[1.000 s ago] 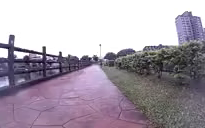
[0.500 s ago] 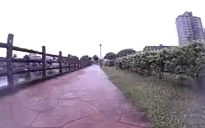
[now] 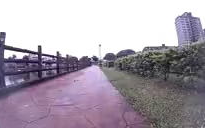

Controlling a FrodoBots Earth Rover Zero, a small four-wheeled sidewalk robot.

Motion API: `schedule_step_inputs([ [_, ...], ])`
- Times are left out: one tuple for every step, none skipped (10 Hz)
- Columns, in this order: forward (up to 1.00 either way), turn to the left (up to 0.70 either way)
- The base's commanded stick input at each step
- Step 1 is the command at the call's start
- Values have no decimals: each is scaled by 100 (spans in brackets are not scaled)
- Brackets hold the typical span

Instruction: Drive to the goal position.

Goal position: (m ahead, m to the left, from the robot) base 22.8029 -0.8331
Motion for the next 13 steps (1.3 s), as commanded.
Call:
schedule_step_inputs([
  [70, 0],
  [70, 0],
  [70, 0],
  [70, 0],
  [70, 0],
  [70, 0],
  [70, 0],
  [70, 0],
  [70, 0],
  [70, 13],
  [70, 34],
  [70, 20],
  [70, 1],
])
